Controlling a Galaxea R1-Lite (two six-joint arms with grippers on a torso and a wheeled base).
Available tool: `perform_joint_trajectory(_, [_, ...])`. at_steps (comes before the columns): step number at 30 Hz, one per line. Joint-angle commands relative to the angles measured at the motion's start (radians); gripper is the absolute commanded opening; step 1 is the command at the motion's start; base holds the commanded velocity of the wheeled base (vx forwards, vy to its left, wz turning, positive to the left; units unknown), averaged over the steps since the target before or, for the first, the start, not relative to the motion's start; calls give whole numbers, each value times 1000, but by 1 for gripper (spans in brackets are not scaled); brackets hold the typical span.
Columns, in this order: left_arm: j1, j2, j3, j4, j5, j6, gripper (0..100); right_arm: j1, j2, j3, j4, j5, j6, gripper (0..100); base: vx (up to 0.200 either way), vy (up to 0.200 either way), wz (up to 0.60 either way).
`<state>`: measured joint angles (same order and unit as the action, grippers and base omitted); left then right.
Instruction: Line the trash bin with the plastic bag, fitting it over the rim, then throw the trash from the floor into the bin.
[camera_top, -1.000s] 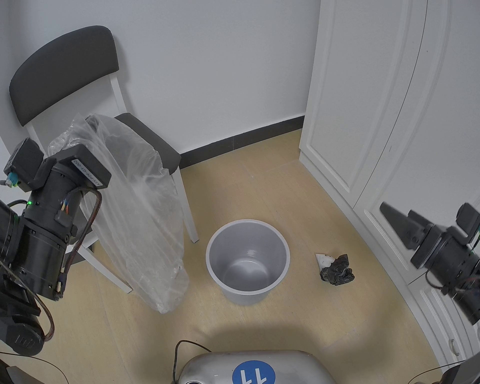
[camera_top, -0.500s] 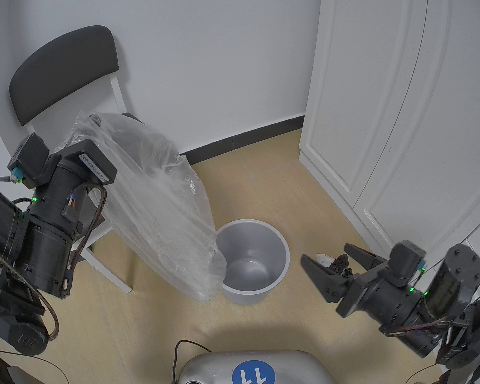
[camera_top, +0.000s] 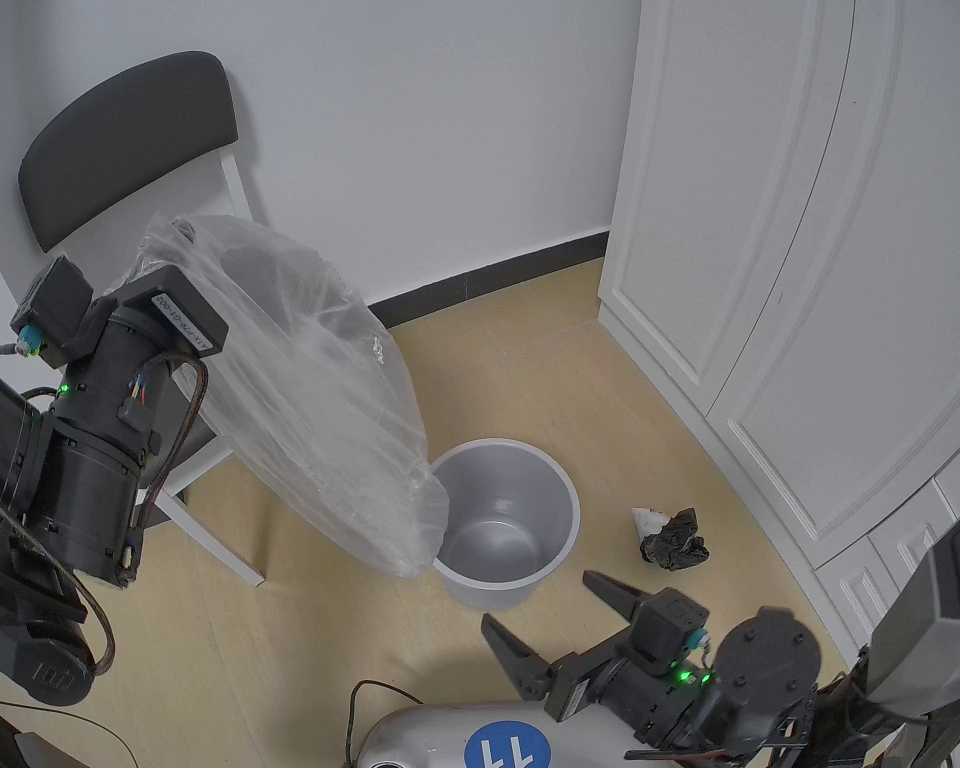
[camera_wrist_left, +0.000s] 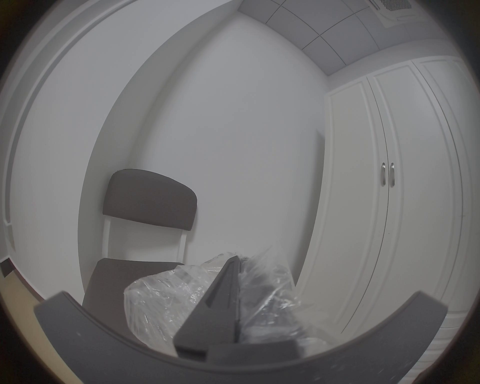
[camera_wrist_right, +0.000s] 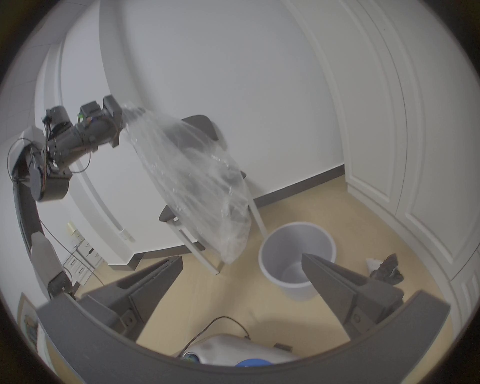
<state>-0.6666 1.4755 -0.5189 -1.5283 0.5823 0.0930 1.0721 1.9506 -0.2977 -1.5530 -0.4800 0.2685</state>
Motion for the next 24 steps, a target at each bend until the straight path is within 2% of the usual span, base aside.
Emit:
perform_joint_trajectory(1, [-10,0,-9,-1,1,-2,0,22,145,-31,-18,1,63,100,0,0,0])
perform_joint_trajectory(4, [-24,14,-7,-3,1,-7,0,22,162,-35,-18,6,78,100,0,0,0])
perform_joint_trajectory(10, [-44,19,-4,-3,1,-19,0,32,214,-61,-18,57,64,100,0,0,0])
perform_joint_trajectory(12, [-44,20,-3,-3,1,-19,0,37,261,-117,-18,64,52,100,0,0,0])
perform_joint_trajectory(15, [-44,20,-4,-3,1,-19,0,35,361,-287,-18,54,47,100,0,0,0])
perform_joint_trajectory(24, [-56,32,-4,-3,2,-39,0,37,441,-397,-18,54,69,100,0,0,0])
